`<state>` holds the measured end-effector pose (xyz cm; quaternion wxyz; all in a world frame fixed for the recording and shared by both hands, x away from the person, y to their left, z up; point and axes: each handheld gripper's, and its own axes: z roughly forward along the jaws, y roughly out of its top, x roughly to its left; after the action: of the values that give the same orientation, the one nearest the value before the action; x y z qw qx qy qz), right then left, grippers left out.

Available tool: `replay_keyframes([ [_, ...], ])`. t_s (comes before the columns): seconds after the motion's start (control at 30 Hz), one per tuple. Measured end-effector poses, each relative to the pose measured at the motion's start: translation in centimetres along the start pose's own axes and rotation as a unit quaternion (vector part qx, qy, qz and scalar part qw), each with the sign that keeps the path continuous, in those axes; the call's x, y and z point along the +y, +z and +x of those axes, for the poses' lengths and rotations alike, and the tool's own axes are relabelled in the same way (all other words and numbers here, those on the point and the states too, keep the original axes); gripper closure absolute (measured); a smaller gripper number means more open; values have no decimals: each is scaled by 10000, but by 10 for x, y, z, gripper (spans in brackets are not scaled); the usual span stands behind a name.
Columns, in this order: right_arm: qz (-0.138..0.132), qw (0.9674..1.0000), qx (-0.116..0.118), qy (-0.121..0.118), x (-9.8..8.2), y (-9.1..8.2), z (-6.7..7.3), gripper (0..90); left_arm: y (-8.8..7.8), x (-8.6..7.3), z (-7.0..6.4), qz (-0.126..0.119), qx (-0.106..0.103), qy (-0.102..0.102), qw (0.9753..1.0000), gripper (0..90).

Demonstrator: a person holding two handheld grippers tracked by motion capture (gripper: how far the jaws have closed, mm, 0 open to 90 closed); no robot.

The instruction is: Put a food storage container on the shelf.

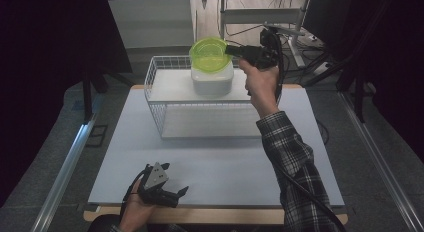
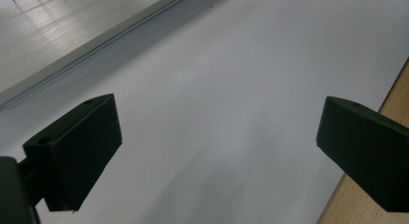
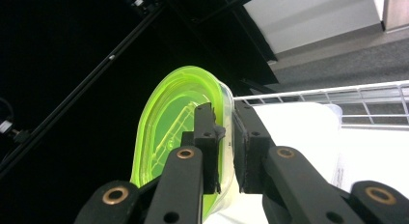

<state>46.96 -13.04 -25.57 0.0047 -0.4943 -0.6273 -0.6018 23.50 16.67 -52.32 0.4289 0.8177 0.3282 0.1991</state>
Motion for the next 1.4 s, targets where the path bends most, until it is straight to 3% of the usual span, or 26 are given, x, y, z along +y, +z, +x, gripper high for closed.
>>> replay_keyframes([
  [0.13,6,9999,-153,75,1,11,-5,816,0,0,0,10,-20,11,10000,17],
  [0.3,-42,9997,-165,176,1,14,-7,808,1,0,-1,28,-42,31,10000,17],
  [0.4,-29,9990,-437,47,1,17,-5,776,1,0,-1,38,-46,47,10000,17],
  [0.83,-23,9982,-601,74,3,26,-11,683,2,0,-2,74,-69,91,9999,17],
  [0.93,-28,9982,-594,36,3,26,-10,601,2,0,-2,67,-67,84,9999,17],
  [1.07,-14,9987,-491,-103,4,25,-10,443,1,0,-2,49,-49,79,9999,17],
  [1.13,6,9992,-312,-248,2,23,-11,340,1,0,-2,49,-46,75,9999,17],
  [1.2,13,9991,-307,-308,1,21,-11,311,1,0,-2,36,-38,74,10000,17],
  [1.4,81,9957,-249,-893,-11,12,-11,222,1,0,-2,41,-29,75,10000,17],
])
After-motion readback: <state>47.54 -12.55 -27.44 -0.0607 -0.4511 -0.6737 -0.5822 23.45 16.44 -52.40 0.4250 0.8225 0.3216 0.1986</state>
